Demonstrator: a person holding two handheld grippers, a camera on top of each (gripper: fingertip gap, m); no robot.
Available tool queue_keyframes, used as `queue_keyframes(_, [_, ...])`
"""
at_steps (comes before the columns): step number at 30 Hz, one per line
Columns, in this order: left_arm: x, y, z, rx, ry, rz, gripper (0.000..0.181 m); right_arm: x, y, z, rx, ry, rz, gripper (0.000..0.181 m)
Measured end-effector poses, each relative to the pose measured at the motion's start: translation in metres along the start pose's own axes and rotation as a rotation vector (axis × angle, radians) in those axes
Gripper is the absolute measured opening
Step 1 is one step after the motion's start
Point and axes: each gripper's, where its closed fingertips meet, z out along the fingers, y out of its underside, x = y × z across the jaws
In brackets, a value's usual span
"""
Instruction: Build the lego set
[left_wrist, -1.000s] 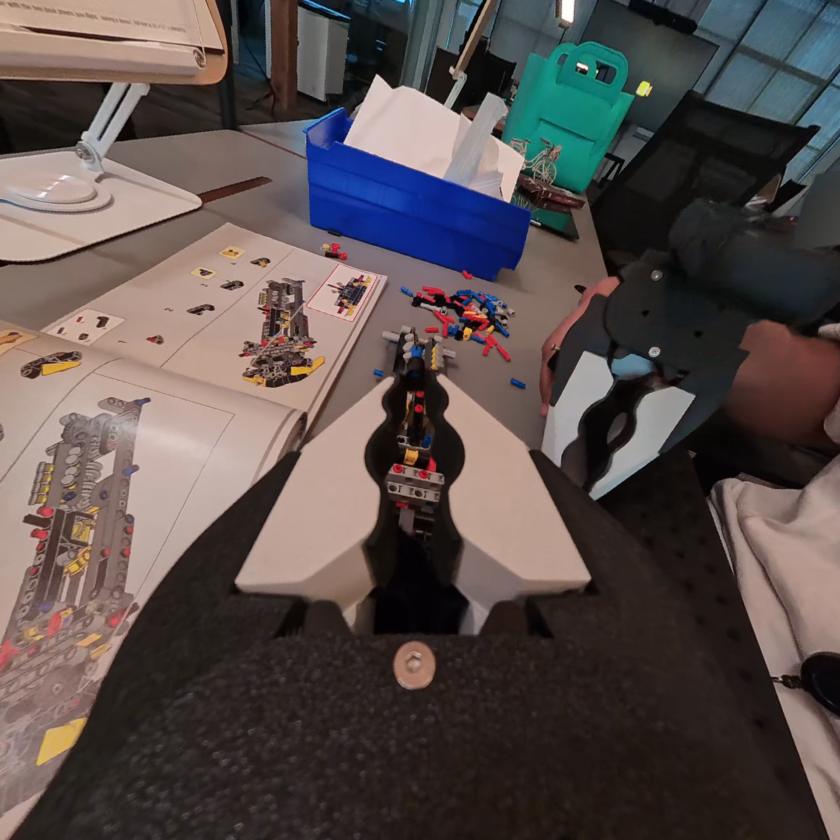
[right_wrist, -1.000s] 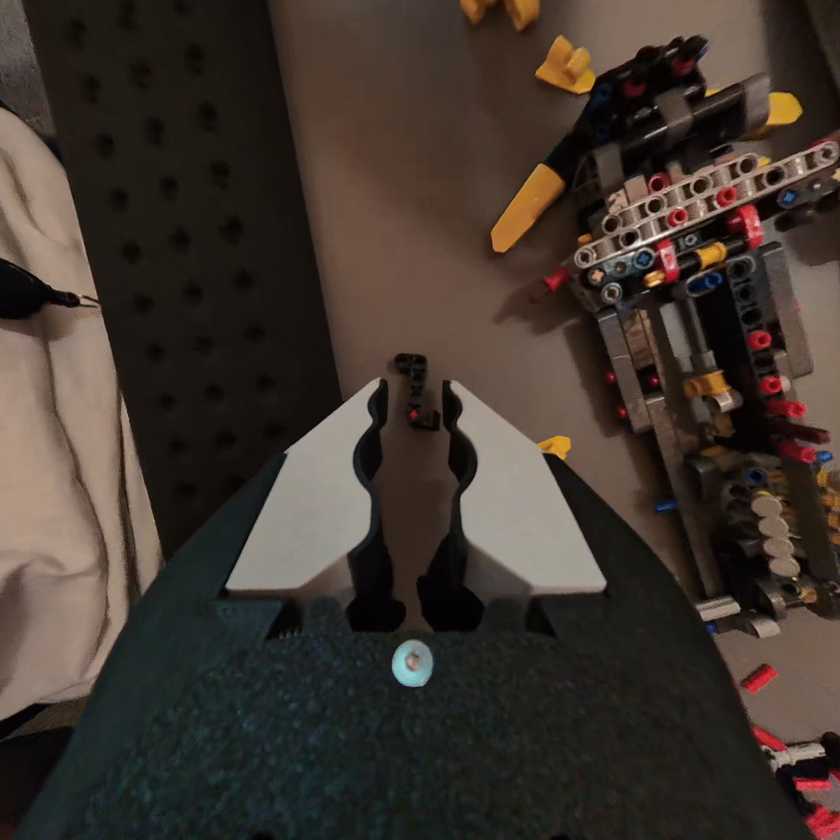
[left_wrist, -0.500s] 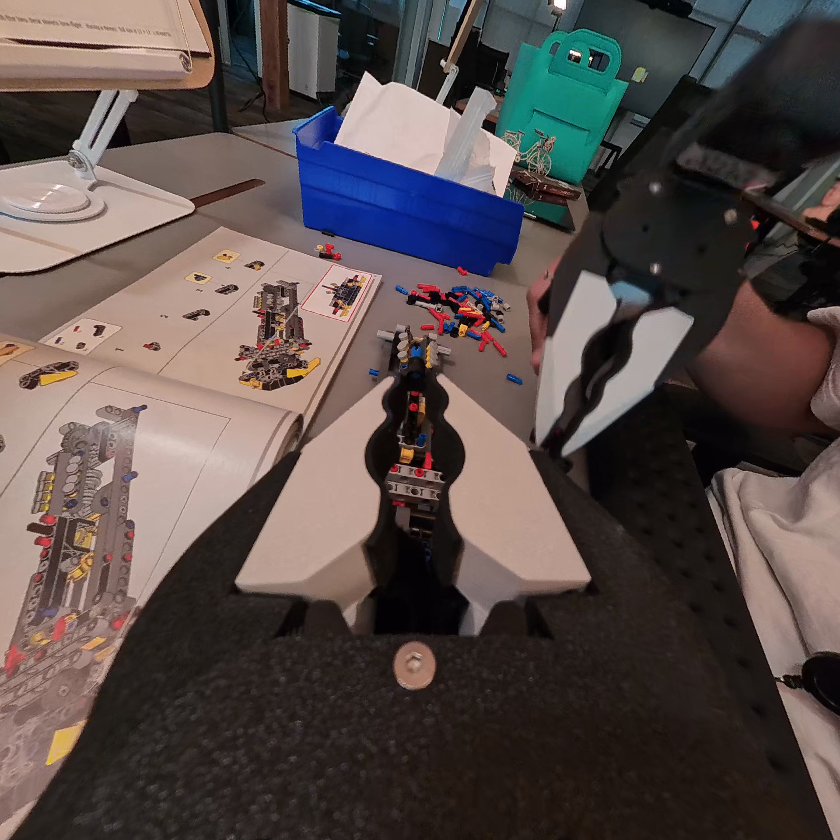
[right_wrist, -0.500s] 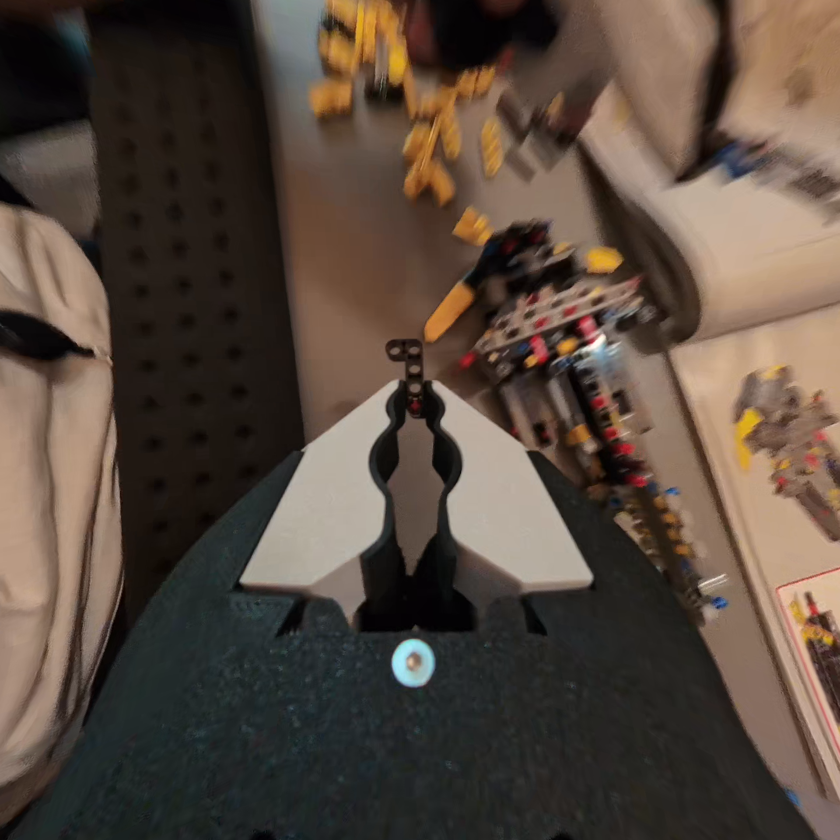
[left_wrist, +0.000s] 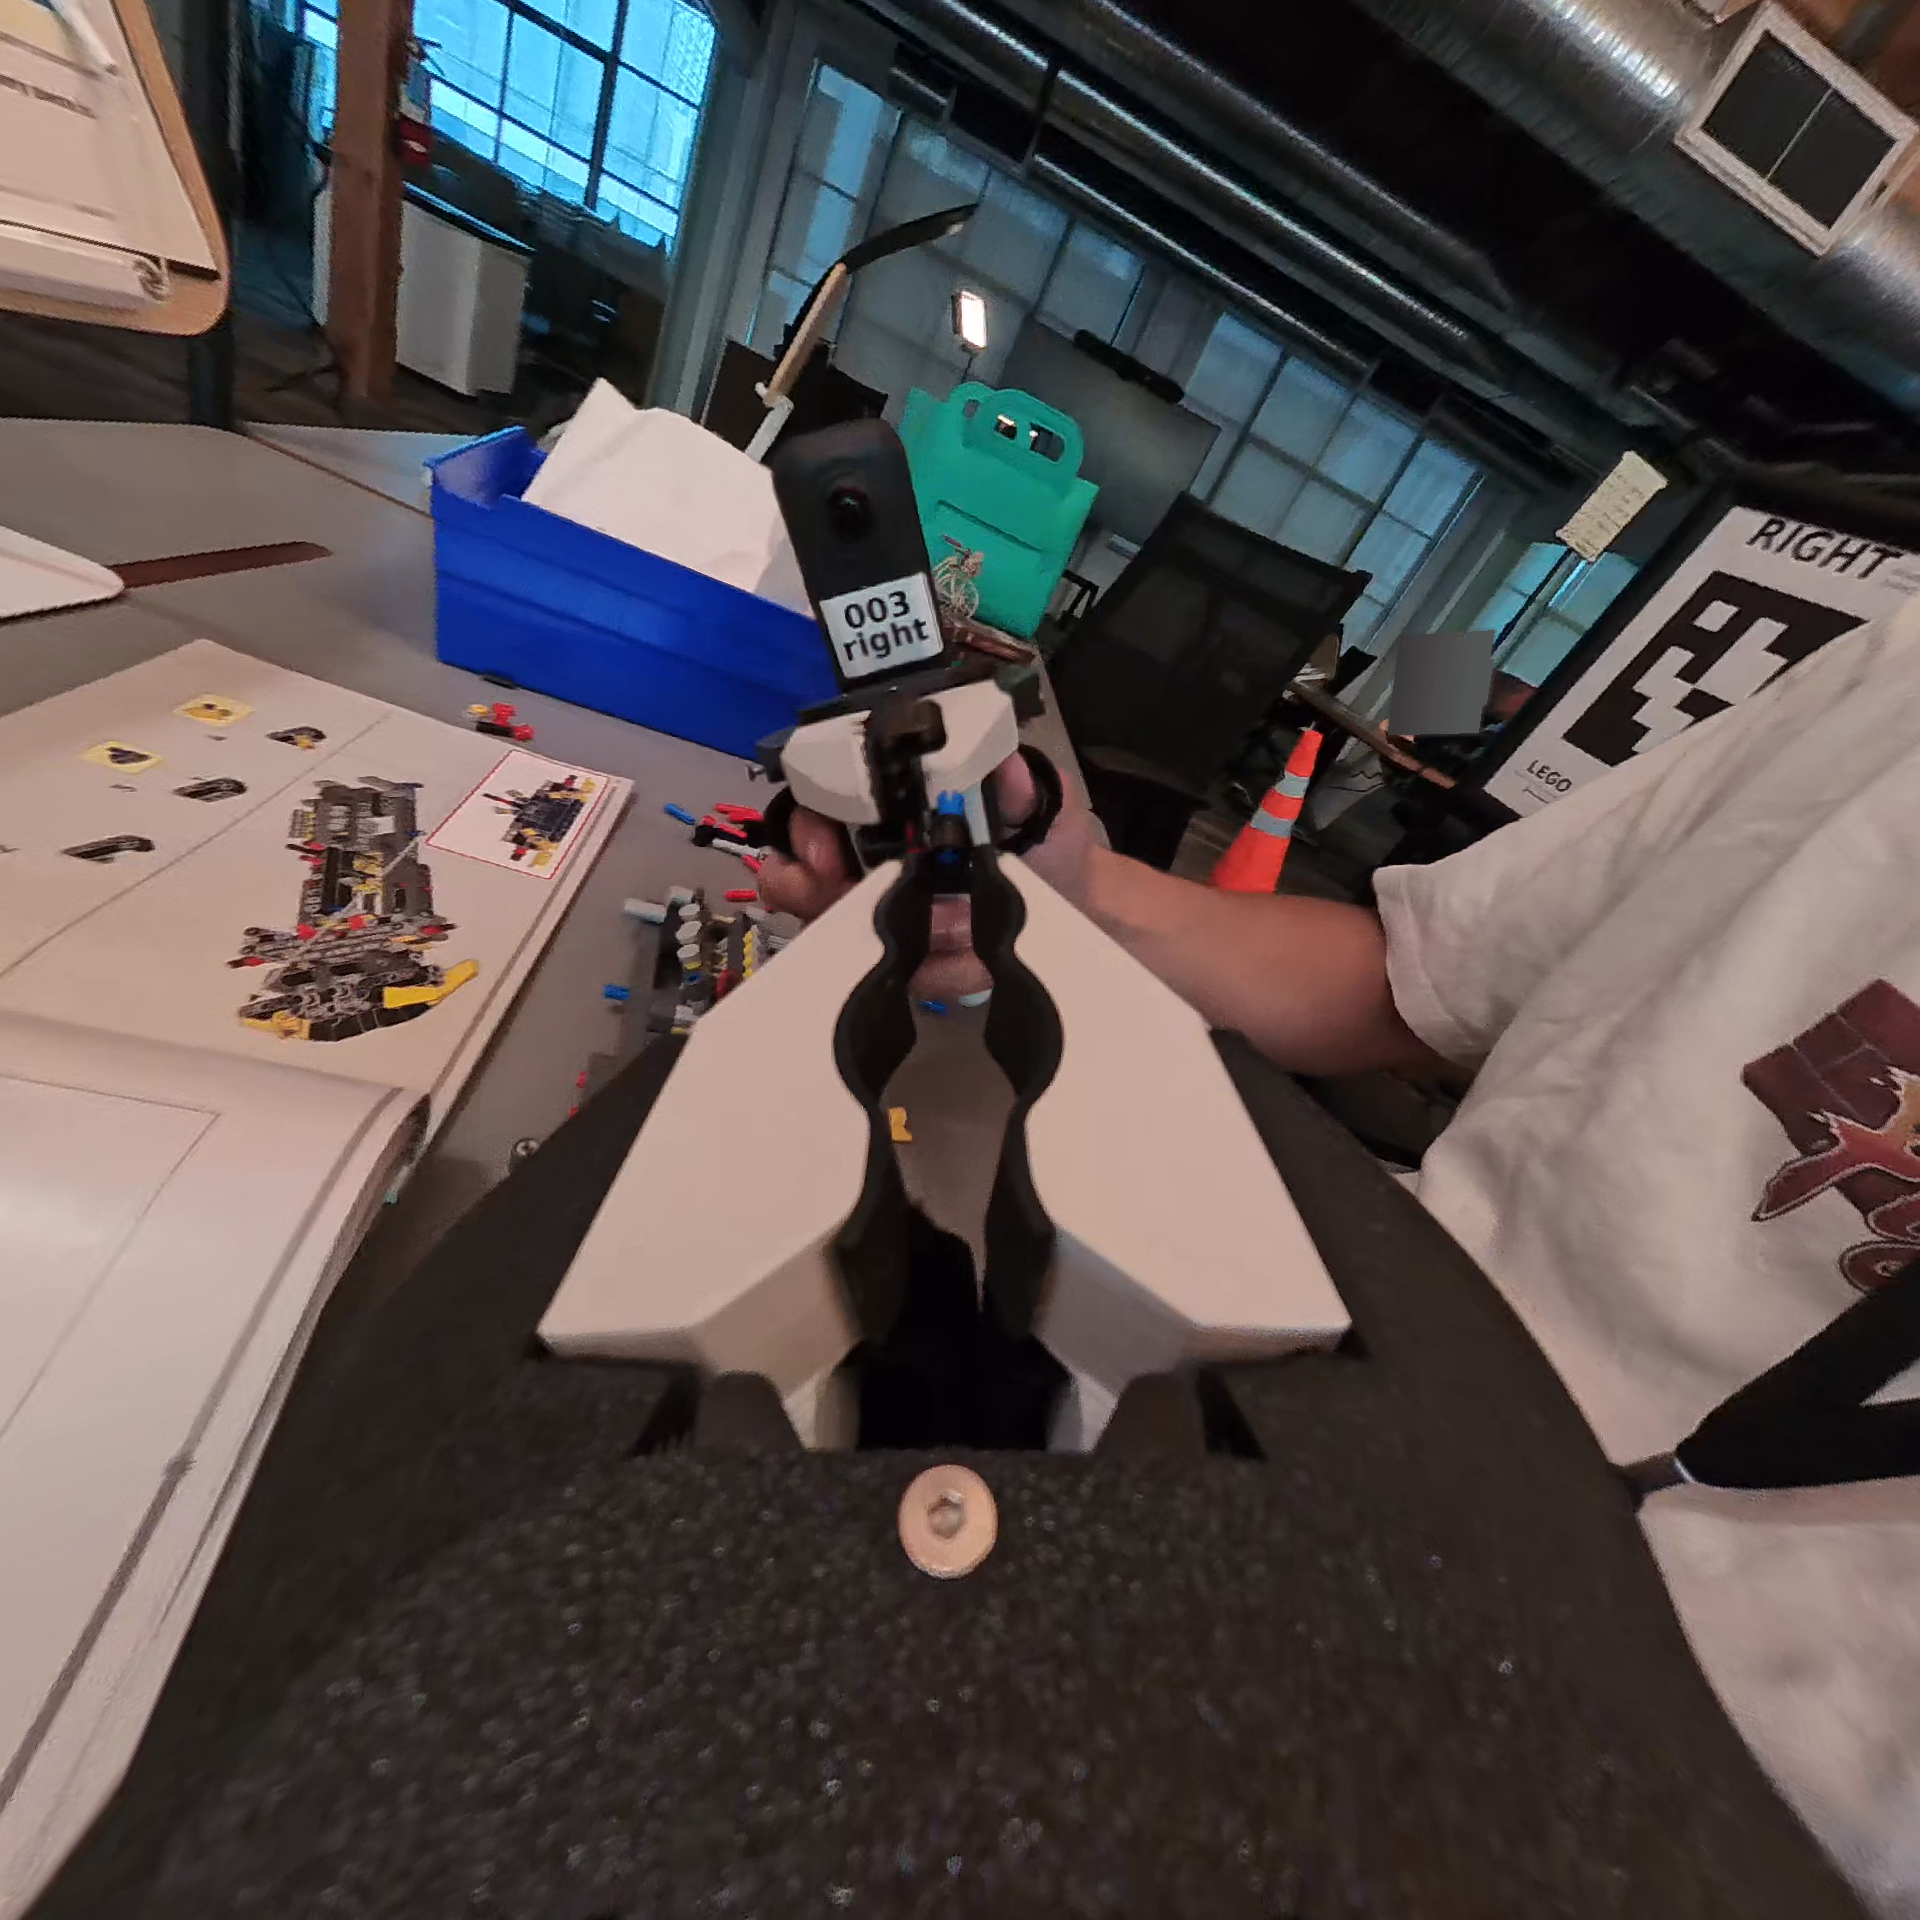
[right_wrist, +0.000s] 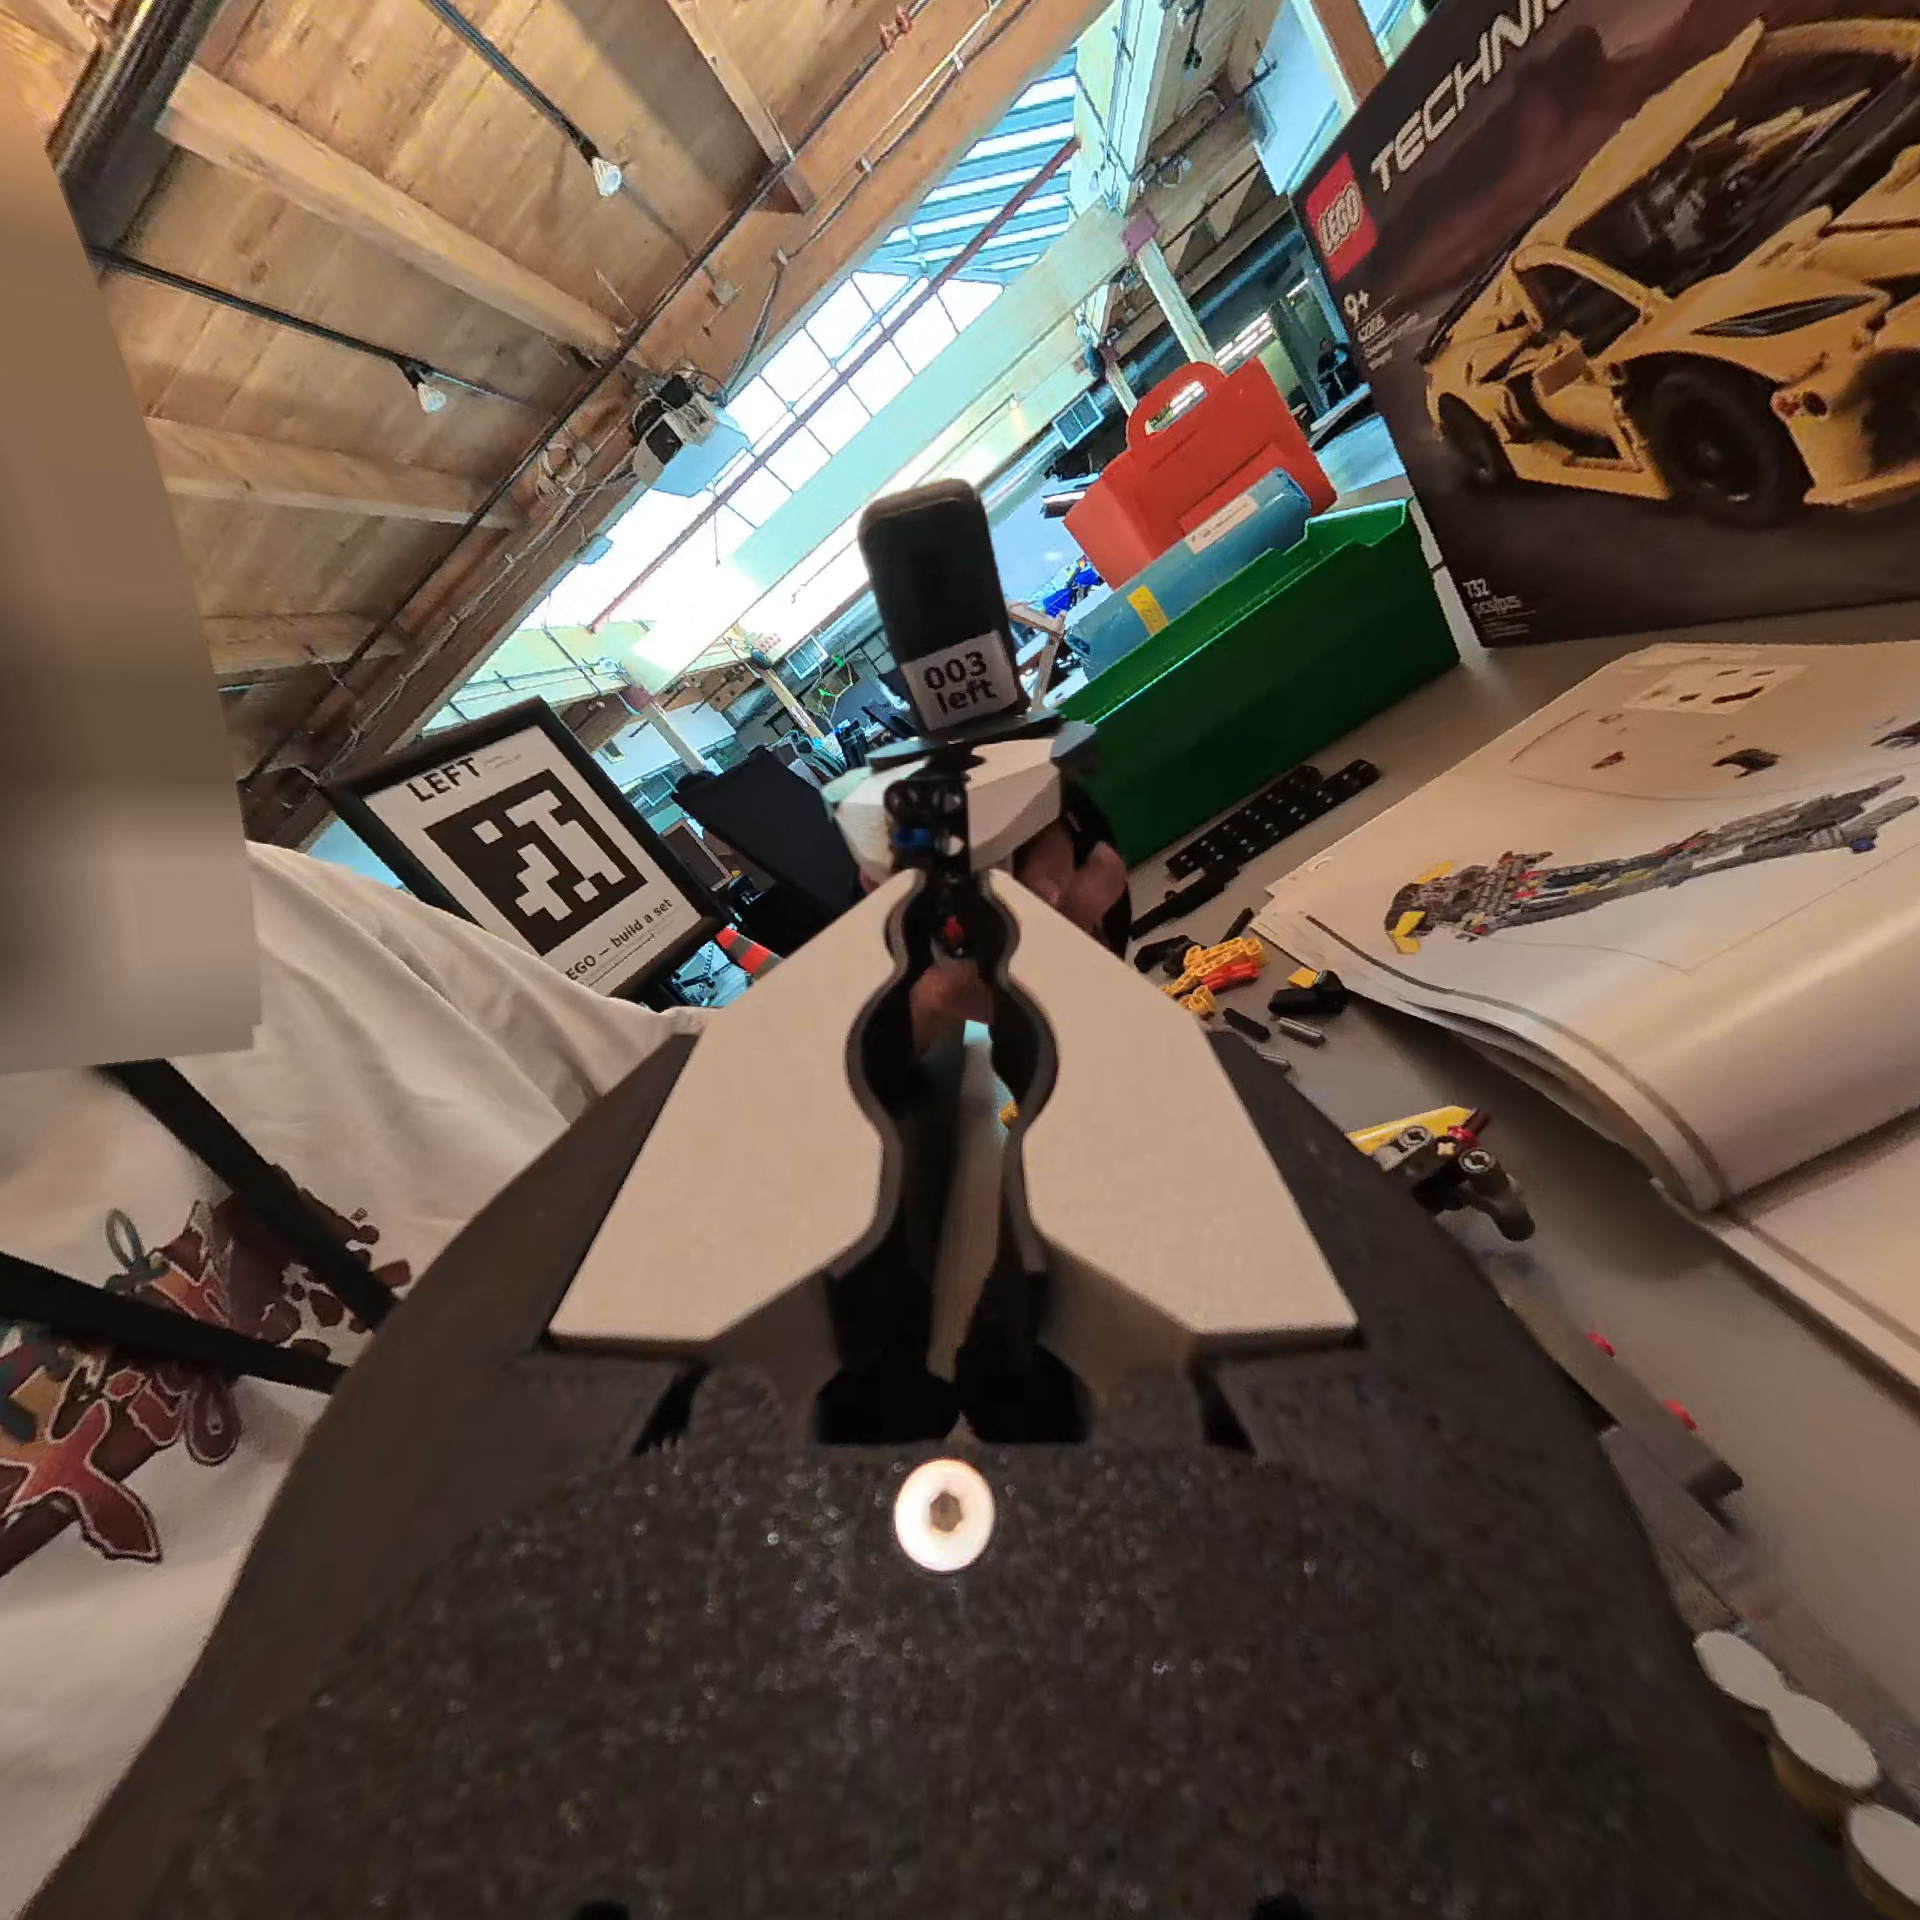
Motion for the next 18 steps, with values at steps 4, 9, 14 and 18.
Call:
queue_keyframes(4, [0.004,0.006,0.007,-0.038,-0.028,0.027,0.006,-0.004,0.000,0.005,0.017,-0.030,0.014,0.006])
queue_keyframes(9, [0.000,0.004,0.004,-0.026,-0.048,-0.012,0.006,-0.003,0.006,0.011,0.002,-0.035,0.026,0.006])
queue_keyframes(14, [-0.005,0.007,0.005,-0.033,-0.063,-0.036,0.006,-0.002,0.004,0.012,0.014,-0.047,0.053,0.006])
queue_keyframes(18, [-0.007,0.010,0.007,-0.043,-0.073,-0.035,0.006,-0.001,0.005,0.012,0.012,-0.037,0.046,0.006])
